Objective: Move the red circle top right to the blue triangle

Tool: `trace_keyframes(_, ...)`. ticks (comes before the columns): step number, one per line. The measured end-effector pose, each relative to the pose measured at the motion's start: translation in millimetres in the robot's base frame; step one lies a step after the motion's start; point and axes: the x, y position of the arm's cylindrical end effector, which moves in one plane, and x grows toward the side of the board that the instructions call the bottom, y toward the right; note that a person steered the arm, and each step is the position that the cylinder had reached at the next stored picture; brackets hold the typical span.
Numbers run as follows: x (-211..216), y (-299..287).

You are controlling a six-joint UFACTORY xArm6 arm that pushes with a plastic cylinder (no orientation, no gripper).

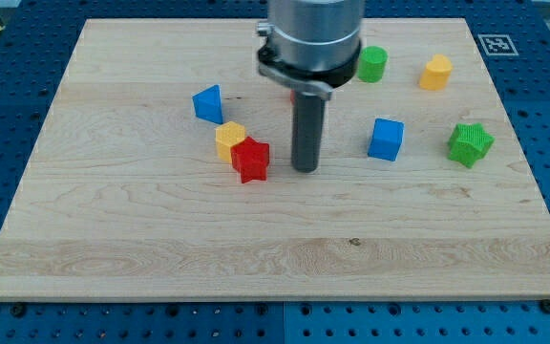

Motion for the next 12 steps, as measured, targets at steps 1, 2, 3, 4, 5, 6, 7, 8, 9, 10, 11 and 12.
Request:
trace_keyframes(1, -33.0, 3.4)
trace_keyframes(2, -73.5, 3.4)
trace_keyframes(3, -122.6, -12.4)
trace_keyframes(4, -156.8, -52.9)
trace_keyframes(5, -151.5, -96.9)
trace_keyframes(6, -133.1, -116.0)
trace_keyframes(7, -111.3, -115.9)
trace_keyframes(8, -94.4, -112.9)
trace_keyframes(9, -104.5, -114.6)
trace_keyframes(10, -128.1, -136.7)
trace_keyframes(11, -120.5, -185.6)
trace_keyframes(12, -100.4, -204.6)
